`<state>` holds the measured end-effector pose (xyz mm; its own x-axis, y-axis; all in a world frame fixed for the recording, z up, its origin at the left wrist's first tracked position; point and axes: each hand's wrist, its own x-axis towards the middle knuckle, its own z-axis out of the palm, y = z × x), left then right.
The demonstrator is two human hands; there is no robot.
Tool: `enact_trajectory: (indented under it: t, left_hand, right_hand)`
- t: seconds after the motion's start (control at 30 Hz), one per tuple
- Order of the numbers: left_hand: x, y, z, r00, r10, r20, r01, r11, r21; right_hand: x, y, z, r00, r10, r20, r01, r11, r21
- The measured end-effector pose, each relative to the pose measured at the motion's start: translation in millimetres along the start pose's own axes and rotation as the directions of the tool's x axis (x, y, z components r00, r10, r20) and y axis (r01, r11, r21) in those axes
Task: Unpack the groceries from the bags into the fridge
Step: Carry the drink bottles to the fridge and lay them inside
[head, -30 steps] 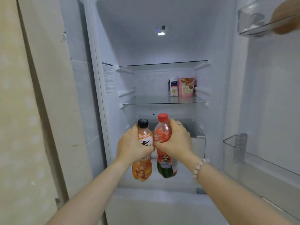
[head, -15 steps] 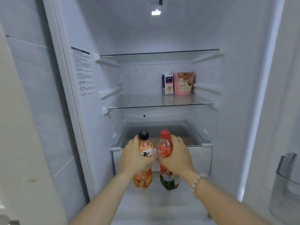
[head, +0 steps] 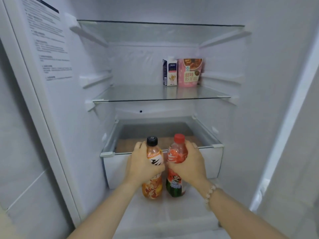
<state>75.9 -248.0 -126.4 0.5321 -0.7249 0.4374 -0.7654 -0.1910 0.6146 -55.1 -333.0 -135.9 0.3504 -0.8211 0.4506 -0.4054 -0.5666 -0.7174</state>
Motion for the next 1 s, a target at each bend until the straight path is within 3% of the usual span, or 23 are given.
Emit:
enact_trajectory:
  t: [0.53,0.7,0.9,1.0]
  left_hand:
    - [-6.7,-10.5,8.3,0.998,0.03,-0.049,-0.029,0.999,0.027]
    - [-3.9,-9.6,-1.4,0.999,0.02,-0.035,-0.014,0.984,0.18]
    - [-8.9,-18.8,2.6,0.992,-0.017,-0.124,0.026,0.997,0.072]
    - [-15.0,-14.1,0.2,0.932,0.054,-0.358,-0.047,0.998,0.029]
  right_hand:
    - [-6.3,16.0,7.4,0.995,-0.019,0.096,0.015,0.999,0.047]
    - [-18.7,27.0,13.4,0.993,0.113,0.037,-0.117,0.982,0.147]
    - [-21.4,30.2,18.5,0.982,0.177,0.07,-0.181,0.982,0.059]
    - [-19.6,27.9,17.7,0.979,0.197,0.05,-0.2,0.978,0.062]
